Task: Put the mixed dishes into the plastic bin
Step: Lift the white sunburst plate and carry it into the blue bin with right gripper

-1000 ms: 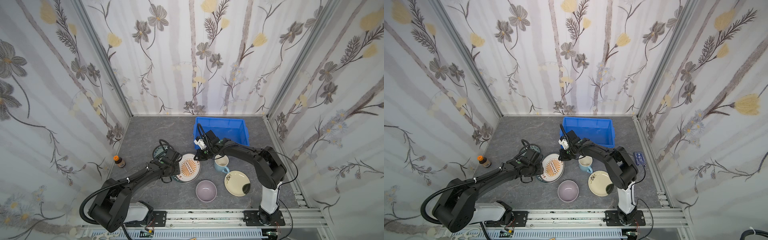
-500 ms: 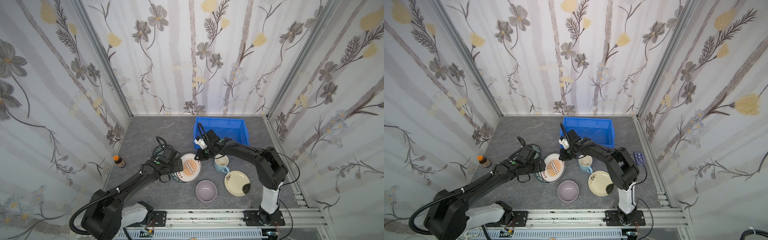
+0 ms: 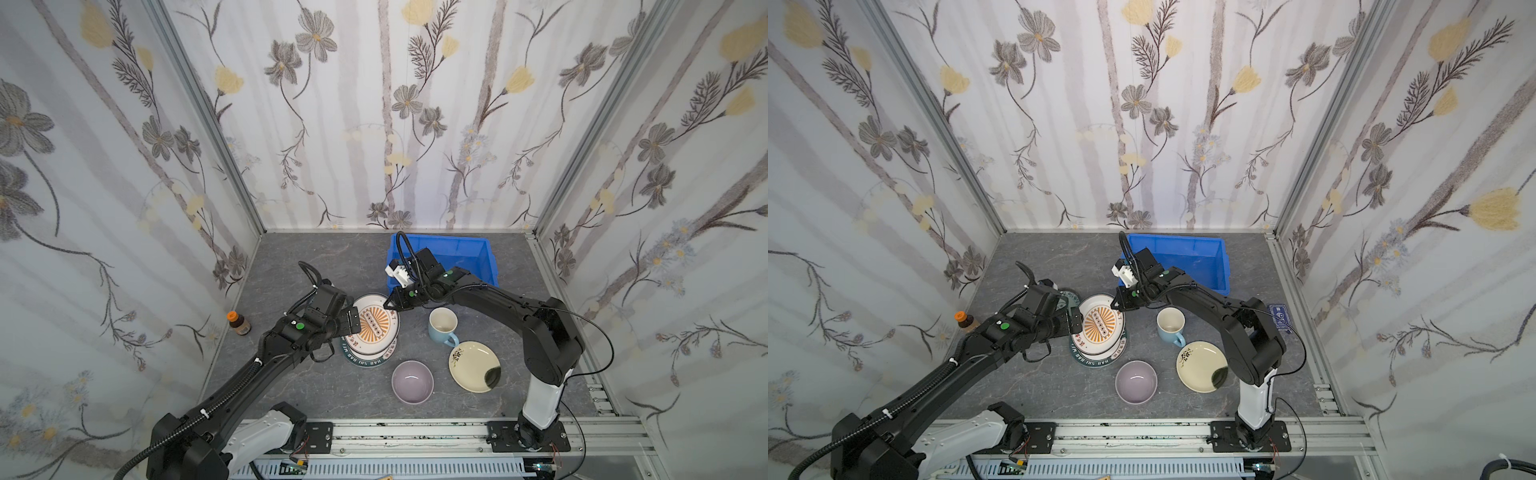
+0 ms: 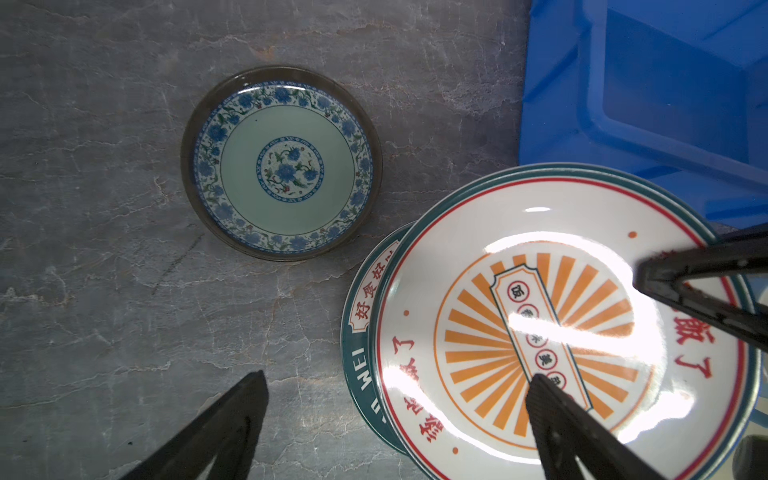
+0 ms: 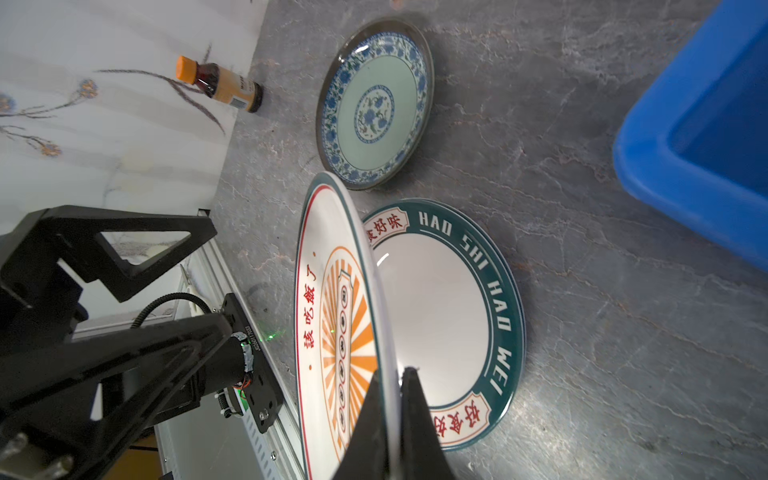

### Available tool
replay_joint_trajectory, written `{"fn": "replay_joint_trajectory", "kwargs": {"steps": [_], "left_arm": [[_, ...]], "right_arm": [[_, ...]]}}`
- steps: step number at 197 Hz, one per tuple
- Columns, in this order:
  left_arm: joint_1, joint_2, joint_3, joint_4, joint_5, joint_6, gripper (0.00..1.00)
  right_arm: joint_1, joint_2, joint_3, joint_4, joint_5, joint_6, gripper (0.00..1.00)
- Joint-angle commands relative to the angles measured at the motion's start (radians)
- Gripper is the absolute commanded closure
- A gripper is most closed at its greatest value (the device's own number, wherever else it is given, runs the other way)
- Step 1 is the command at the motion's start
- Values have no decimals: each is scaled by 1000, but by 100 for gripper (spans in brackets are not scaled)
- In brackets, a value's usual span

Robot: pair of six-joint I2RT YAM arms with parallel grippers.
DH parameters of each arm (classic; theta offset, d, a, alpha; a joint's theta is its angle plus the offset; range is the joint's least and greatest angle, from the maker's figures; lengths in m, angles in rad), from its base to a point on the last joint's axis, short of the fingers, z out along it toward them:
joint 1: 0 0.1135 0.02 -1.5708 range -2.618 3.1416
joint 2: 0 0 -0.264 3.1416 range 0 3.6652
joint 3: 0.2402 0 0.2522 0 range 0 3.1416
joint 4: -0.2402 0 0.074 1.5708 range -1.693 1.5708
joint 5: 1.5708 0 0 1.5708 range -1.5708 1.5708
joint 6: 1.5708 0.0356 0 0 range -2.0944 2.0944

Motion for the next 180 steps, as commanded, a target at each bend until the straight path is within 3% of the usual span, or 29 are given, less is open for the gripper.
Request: {"fn": "replay_joint_trajectory", "kwargs": {"steps": [1,46,122,180], "left_arm": [[0,-2,37,-44,-33,24,0],[0,60,161,-63,-42,69,0],[0,236,346,-40,-9,117,0],[0,422,550,-46,44,154,0]], "right_arm": [[-24,-19,40,28,-39,12,98],[-116,-15,154,-2,-35,14,98],[-360,62,277,-5,-50,14,98],[-428,195,335,-7,-19,7,98]]}}
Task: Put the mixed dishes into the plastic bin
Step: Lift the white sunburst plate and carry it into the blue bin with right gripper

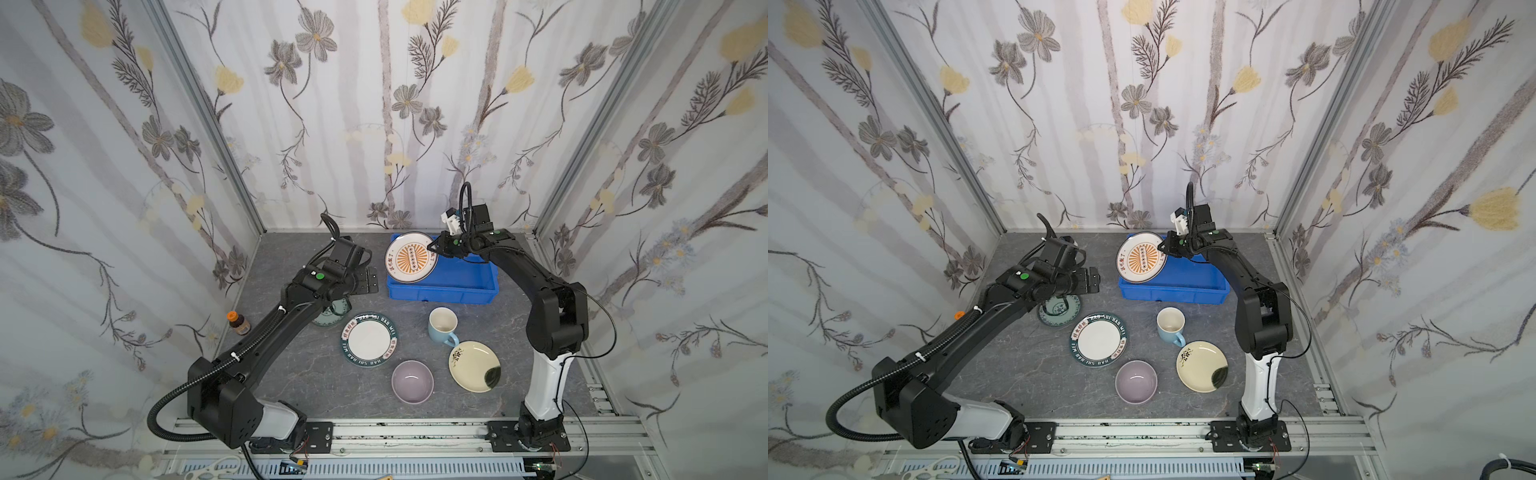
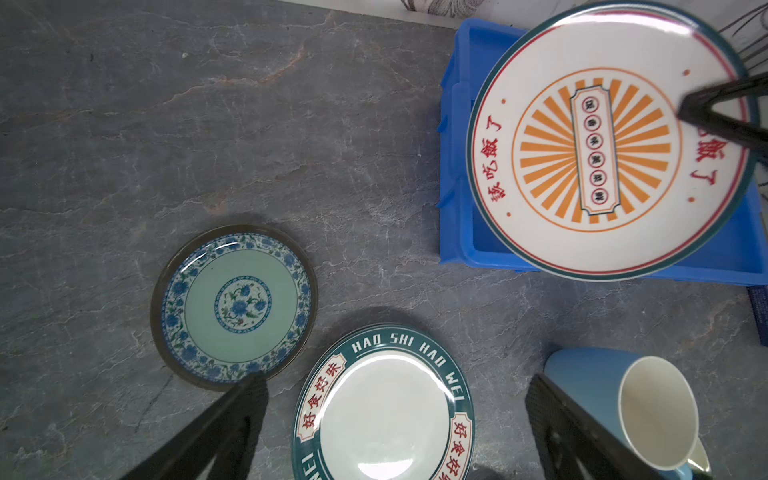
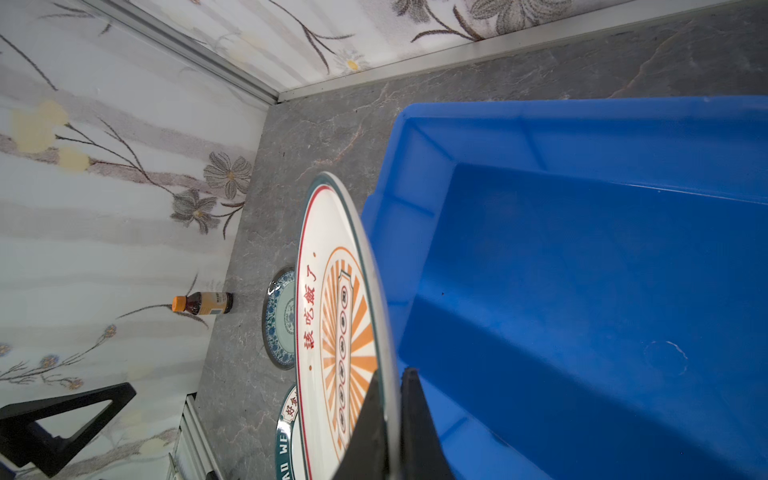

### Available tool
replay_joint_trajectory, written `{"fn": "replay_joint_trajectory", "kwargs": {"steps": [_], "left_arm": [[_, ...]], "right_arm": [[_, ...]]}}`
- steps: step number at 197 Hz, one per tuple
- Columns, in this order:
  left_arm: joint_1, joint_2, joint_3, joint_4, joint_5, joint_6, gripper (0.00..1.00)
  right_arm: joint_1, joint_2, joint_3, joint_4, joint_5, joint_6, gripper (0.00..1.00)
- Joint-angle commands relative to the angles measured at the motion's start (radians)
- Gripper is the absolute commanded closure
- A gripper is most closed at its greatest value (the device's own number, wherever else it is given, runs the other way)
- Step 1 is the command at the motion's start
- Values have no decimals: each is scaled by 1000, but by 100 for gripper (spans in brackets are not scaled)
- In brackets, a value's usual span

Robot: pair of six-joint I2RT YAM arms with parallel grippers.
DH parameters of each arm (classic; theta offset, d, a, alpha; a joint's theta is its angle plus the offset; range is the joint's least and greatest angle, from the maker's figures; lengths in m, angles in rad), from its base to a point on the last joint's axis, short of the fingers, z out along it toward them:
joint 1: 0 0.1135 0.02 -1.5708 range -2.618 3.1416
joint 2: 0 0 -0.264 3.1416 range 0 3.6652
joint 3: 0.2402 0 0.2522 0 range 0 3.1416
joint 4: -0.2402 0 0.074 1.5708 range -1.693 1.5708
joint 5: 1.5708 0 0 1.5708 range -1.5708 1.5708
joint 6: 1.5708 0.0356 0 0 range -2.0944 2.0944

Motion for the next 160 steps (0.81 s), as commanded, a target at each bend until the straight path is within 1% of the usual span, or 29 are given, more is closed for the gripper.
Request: {"fn": "replay_joint_trajectory", "kwargs": {"steps": [1,32,72,160], "left_arm": [[0,50,59,1,28,24,0],[1,101,101,8,46,29,0],[-1,136,104,8,51,37,0],[-1,176,93,22,63,40,0]], "right_arm": [[-14,42,27,28,-3,-3,98],[-41,93,63,32,-8,-2,98],[-75,157,99,31,-12,0,98],[-77,287,145,38,-12,5,98]]}}
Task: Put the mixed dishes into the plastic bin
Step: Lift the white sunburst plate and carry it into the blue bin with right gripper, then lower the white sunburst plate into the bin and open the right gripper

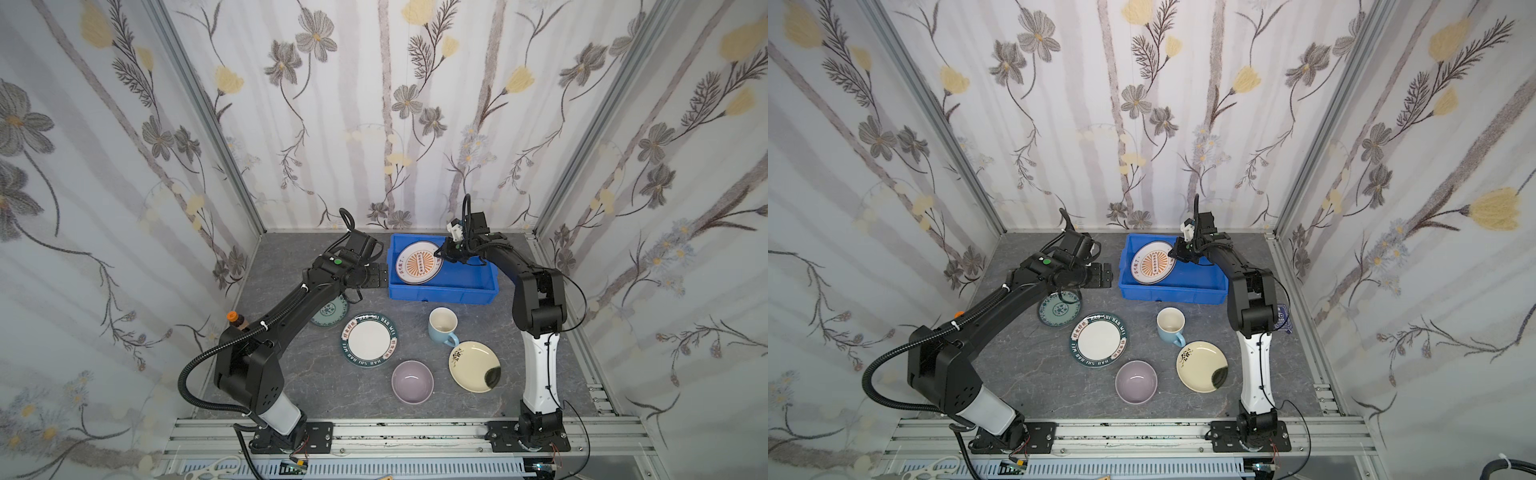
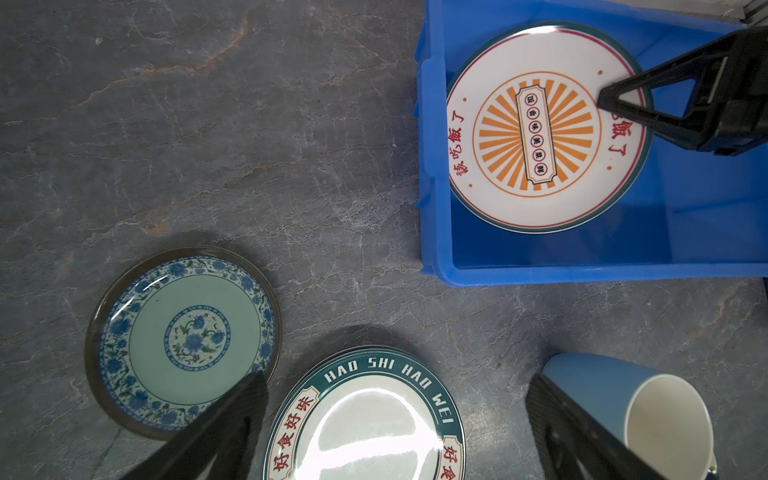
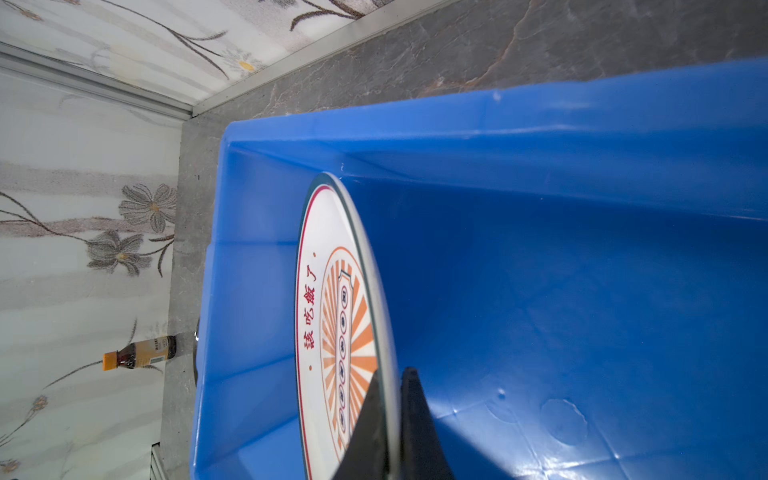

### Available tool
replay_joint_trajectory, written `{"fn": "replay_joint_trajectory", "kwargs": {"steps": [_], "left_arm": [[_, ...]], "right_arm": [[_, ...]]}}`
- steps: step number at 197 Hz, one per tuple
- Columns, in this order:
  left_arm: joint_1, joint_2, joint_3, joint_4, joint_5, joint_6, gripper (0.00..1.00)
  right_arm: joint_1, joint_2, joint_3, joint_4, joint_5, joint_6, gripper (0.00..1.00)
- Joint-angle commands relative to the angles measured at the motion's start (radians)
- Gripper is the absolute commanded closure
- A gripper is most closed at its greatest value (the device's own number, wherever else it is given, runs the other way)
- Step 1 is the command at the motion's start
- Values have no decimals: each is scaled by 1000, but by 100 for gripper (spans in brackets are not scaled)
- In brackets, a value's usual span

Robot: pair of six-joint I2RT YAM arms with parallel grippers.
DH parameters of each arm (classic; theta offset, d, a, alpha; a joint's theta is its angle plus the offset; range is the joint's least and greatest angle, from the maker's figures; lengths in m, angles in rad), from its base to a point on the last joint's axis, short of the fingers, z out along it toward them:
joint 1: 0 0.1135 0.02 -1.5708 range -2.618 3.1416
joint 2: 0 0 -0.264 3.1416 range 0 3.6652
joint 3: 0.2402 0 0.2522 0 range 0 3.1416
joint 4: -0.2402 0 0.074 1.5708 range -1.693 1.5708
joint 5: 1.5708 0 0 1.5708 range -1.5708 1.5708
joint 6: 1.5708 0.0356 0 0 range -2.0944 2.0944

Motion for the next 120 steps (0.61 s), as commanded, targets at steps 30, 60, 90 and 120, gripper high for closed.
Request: {"fn": "replay_joint_trajectory", "kwargs": {"steps": [30,60,90,120], "left_arm": [[0,13,-6,16,1,2,0],[0,23,-10,17,6,2,0],[-1,24,-14,17,9,1,0],[-1,17,-23,18,7,-2,0]], "right_arm": [[5,63,20,41,-20,2,97],[5,84,21,40,-21,-1,94],[5,93,19,34,-20,-8,83],[4,83,10,23,-2,-24,72]]}}
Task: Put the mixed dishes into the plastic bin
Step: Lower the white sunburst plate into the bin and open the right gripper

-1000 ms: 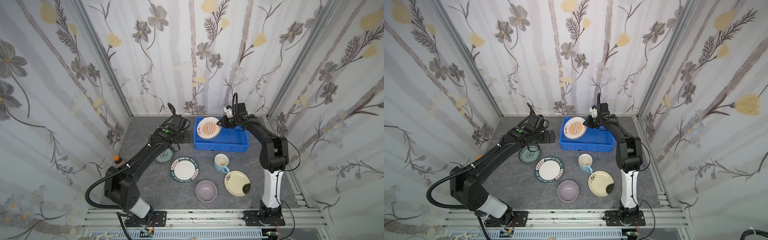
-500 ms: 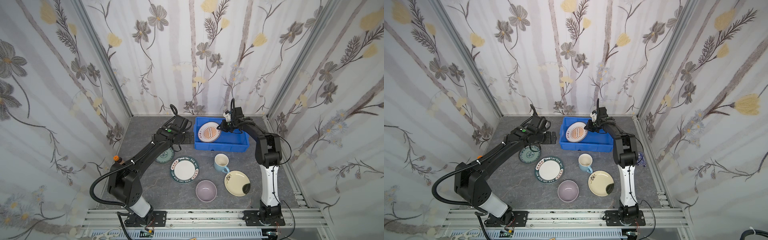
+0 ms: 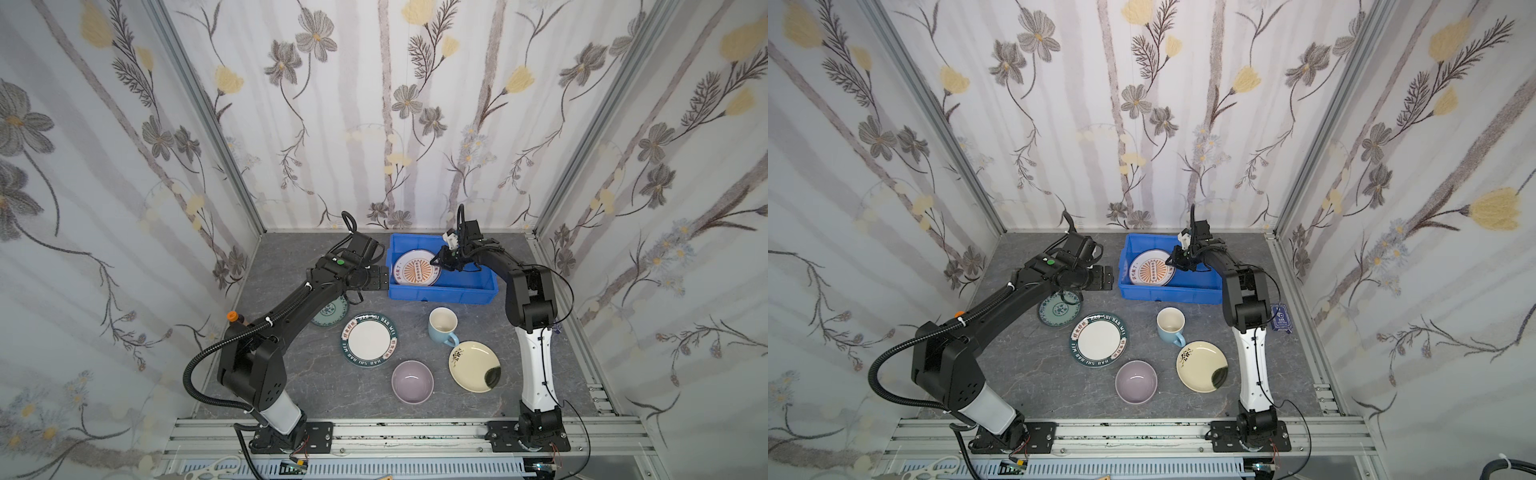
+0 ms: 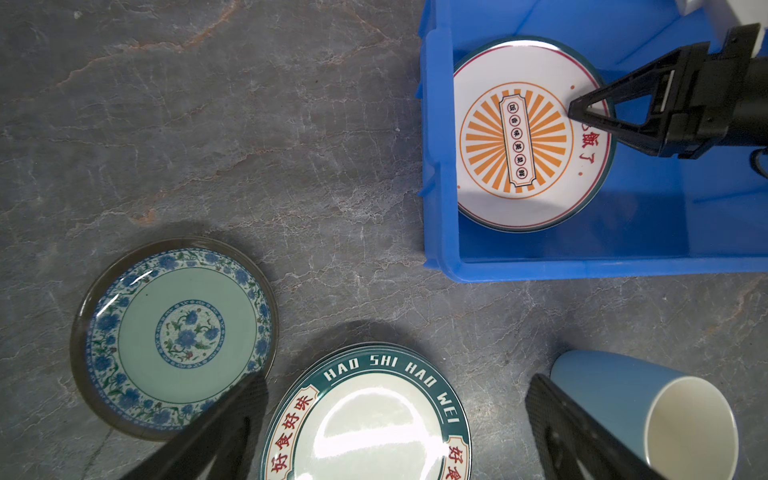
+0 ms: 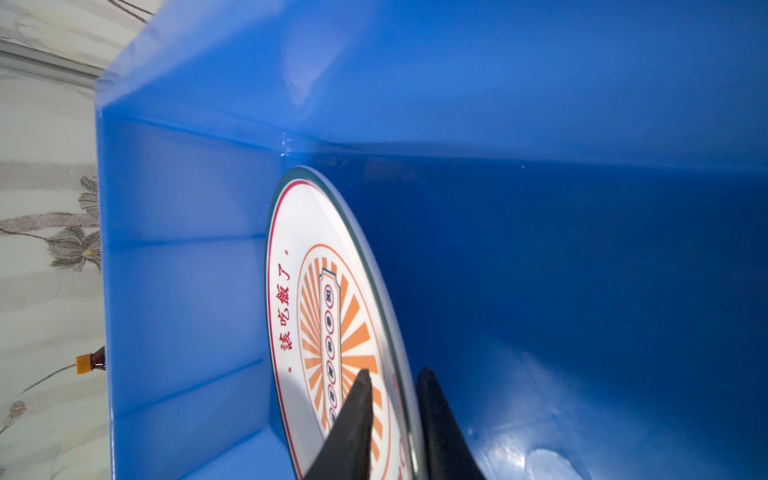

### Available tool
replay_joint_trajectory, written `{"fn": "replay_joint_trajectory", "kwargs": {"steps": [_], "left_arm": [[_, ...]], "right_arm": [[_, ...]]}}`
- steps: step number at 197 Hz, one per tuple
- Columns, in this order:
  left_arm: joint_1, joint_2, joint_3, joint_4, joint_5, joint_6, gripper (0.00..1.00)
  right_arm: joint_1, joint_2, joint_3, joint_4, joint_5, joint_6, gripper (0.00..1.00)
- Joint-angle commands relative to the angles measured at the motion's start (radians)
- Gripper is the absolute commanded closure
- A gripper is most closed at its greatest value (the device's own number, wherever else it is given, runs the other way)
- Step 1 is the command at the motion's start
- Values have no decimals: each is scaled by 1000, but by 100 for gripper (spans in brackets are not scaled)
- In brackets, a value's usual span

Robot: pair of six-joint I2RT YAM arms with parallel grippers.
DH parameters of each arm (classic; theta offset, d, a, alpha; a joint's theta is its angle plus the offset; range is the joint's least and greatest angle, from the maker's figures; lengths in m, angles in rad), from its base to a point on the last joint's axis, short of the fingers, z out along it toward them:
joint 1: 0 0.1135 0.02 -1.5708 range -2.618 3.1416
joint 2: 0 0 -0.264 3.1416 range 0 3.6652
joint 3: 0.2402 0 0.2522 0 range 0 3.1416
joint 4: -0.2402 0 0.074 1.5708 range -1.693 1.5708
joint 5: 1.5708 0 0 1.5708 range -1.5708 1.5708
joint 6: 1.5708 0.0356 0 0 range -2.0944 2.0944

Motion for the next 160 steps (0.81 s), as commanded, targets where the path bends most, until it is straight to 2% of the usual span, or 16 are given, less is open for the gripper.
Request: {"fn": "replay_joint_trajectory", "kwargs": {"steps": [1,35,49,64,84,100,119,160], "left_arm": [[0,-6,-7,14,-1,-1,0],[-1,-19,-20,15,-2,-2,0],[-1,-26,-26,16,-3,-2,0],[-1,-35,-35,20,-2,-3,0],[-1,-44,-41,20,-1,-3,0],[0,-55,-52,24,-1,-3,0],[-1,-73,-64,26,-4,-4,0],[-1,-153,-135,22,-30,-6,0]], "right_arm": [[1,-7,-2,22,9,-24,72],[0,-37,-26,16,30,-42,57],[0,-57,-40,12,48,-48,55],[0,-79,-54,9,72,-58,48],[-2,-102,-72,4,93,-64,47],[-3,-122,-85,1,111,-70,28],[-3,-148,-100,-2,125,-77,27],[7,-289,-164,2,163,-78,34]]}}
